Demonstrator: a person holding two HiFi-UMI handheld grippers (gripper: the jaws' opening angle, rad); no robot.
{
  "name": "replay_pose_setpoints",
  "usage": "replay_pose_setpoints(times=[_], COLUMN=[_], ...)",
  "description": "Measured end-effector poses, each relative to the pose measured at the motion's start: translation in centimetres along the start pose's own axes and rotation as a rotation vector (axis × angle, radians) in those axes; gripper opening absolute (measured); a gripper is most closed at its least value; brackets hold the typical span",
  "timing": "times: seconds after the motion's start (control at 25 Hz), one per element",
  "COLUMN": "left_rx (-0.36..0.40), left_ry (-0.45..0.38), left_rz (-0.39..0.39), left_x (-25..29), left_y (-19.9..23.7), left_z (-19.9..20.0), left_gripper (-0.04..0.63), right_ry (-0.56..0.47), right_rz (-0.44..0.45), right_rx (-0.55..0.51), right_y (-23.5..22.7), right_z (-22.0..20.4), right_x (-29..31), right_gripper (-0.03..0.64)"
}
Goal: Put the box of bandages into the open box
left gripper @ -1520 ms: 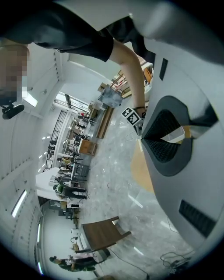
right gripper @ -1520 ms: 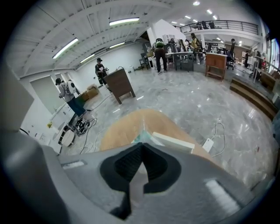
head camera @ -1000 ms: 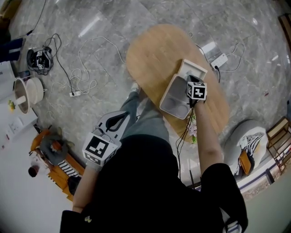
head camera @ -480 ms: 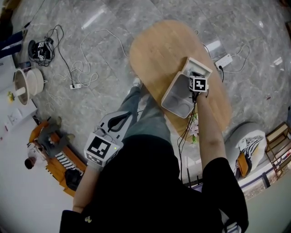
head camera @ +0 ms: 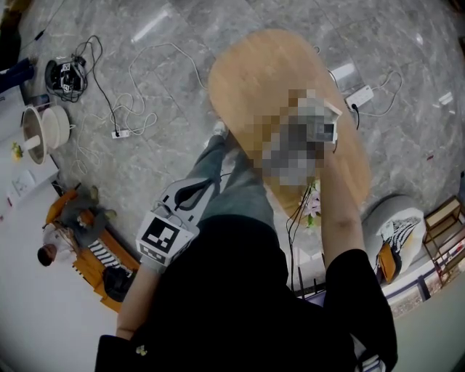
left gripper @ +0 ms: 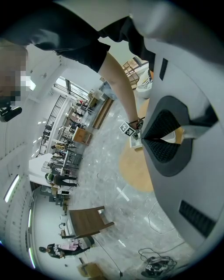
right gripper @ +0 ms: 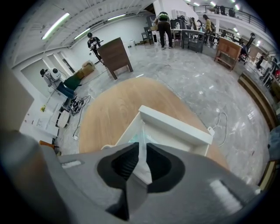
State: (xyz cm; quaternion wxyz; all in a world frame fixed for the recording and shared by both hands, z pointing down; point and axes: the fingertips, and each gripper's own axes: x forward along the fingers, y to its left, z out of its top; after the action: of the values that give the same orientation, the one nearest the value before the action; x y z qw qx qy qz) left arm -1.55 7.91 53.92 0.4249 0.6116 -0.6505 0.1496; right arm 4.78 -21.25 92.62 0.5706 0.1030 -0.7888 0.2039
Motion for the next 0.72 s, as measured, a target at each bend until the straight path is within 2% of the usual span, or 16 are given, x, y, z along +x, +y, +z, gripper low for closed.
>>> replay_pose_setpoints(times=[0.2,0.52,0.72], left_rx=[0.007,0.031,0.042], left_ry=[-0.008,-0.03,-0.047], left_rz=[-0.011,-0.025,-0.034], left_x=[0.0,-0.5,-0.9], left_y=[-0.2,-0.4,-0.1], left_z=[0.1,0.2,0.5], left_gripper=[0.011,0.011,0.011], right_ry=[-0.005,-0.03,-0.083], right_rz=[-0.006,-0.025,-0.036], right_rx=[0.001,0.015,0.022], right_y=[0.0,0.3,1.3], right_z=[0.0,0.1,1.0], right_x=[-0.5,-2.0,-4.1], right_gripper=[0.101,0.101,0.101])
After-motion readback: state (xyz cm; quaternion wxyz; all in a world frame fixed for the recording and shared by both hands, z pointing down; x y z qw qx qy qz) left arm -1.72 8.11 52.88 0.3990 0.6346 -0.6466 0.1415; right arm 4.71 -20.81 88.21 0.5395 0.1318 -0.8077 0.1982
